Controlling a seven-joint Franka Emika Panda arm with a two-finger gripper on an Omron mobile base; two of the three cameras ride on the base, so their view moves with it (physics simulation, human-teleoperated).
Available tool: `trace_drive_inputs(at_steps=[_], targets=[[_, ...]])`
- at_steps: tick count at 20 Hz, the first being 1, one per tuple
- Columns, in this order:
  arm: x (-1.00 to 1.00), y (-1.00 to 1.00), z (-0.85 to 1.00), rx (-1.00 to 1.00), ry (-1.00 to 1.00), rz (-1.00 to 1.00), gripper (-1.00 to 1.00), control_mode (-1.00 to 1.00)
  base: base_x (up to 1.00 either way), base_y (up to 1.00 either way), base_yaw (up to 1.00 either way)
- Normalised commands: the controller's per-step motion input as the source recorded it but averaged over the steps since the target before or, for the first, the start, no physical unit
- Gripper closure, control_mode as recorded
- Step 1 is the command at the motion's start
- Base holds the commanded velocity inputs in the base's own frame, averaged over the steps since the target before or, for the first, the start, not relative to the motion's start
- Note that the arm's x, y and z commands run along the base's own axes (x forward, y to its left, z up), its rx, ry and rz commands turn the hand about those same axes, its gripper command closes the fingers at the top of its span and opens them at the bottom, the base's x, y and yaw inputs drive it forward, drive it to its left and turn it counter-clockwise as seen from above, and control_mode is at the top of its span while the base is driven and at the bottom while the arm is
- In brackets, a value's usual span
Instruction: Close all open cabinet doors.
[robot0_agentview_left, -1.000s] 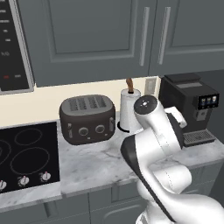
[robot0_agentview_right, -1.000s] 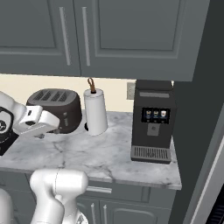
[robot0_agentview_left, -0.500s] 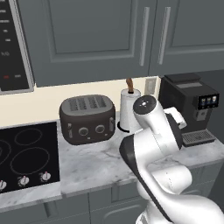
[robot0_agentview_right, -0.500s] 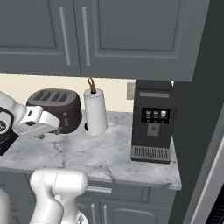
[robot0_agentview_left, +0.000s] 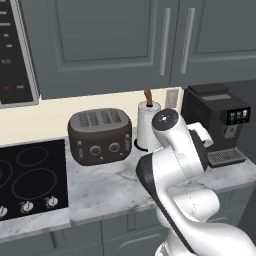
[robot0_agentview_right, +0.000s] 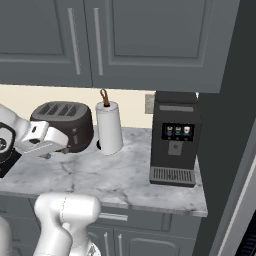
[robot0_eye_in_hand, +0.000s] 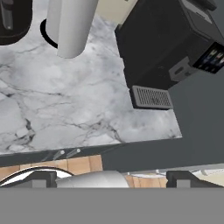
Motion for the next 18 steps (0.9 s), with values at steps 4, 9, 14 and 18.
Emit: trace_drive_inputs(at_steps=[4, 9, 14, 18], targets=[[-0.01, 0.00, 0.00, 0.00, 0.00, 0.00, -1.00, 1.00, -0.06, 0.00, 0.00], [0.00, 0.00, 0.00, 0.00, 0.00, 0.00, -1.00, 1.00, -0.69, 0.00, 0.00], [0.00, 0.00, 0.00, 0.00, 0.00, 0.00, -1.00, 1.00, -0.93, 0.23, 0.00], [0.00, 0.00, 0.00, 0.00, 0.00, 0.00, -1.00, 1.00, -0.89, 0.54, 0.00]])
